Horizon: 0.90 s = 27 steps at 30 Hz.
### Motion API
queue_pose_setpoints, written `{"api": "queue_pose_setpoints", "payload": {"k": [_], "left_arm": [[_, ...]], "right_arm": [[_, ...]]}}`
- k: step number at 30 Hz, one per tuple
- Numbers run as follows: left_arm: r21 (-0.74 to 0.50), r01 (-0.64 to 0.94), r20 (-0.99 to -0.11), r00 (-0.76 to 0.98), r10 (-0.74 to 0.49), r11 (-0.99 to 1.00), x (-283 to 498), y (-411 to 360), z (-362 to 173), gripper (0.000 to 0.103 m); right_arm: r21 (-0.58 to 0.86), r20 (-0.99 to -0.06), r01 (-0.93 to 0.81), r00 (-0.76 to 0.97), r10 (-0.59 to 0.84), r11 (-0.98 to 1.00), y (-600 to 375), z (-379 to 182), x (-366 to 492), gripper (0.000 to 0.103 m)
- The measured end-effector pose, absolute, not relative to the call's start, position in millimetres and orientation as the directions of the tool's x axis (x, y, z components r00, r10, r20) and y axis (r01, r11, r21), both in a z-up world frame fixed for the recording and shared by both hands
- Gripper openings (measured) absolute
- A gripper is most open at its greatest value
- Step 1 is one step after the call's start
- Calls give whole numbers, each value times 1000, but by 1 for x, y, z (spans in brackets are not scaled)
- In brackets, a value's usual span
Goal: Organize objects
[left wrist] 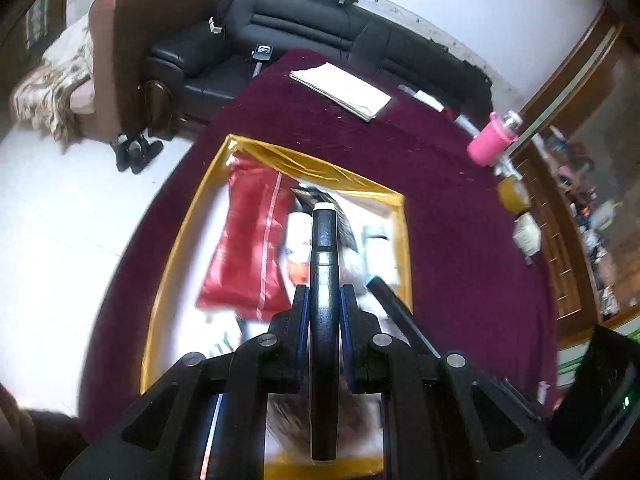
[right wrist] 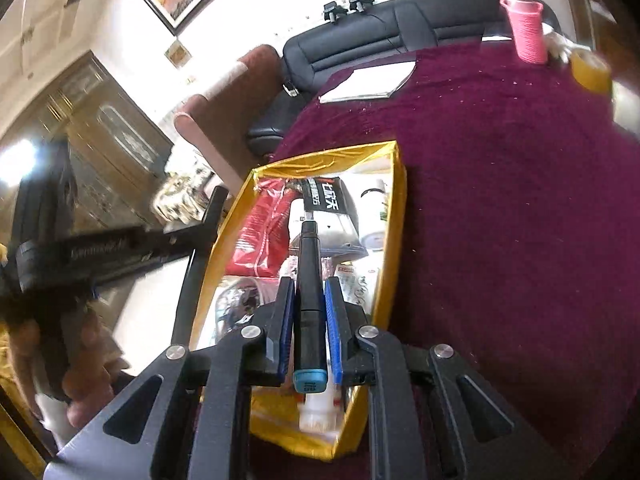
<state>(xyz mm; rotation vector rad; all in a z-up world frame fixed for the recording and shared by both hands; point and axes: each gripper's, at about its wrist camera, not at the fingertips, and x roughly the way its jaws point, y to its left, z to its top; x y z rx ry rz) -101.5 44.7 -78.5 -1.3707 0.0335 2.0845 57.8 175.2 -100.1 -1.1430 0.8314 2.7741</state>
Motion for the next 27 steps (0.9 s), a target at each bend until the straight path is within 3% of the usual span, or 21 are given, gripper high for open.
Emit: {"api": "queue_pose_setpoints", "payload": {"k": [9,14,15,16,18,19,20,23,27], "left_arm": [[-172,-559,-897,-251,363,-811,-138,67,-115,12],[-126,-612,-885,-286,367,-781,-129,73,-117,13],[-112,-611,-884,-299,358,-784,-126,72,-116,19],[-95,-606,-881,-319,351,-790,-123,73,-113,35],[-40,-583,-854,-402,331,-811,-109,70,-106,59],[1,-570,-831,-457,316,-822,-100,68,-102,64],[40,-553,-808,-507,299,-832,-89,66,-98,67],[73,-546,-775,-557,298,-834,-55,59,-97,70],[29,-562,-802,-507,316,-827,-25,52,-106,70]], "right_arm": [[401,-717,-235,-682,-144,-885,152,-123,45,13],[413,-719,-241,-678,-152,-878,147,-131,39,14],[414,-715,-234,-682,-156,-879,147,-132,38,14],[420,-711,-228,-684,-162,-878,148,-133,37,17],[440,-695,-225,-699,-171,-870,151,-130,42,32],[457,-676,-217,-715,-178,-863,152,-126,49,45],[468,-662,-212,-728,-181,-858,154,-123,56,53],[477,-646,-214,-743,-175,-852,159,-117,77,53],[512,-653,-237,-732,-194,-826,171,-119,100,53]]}}
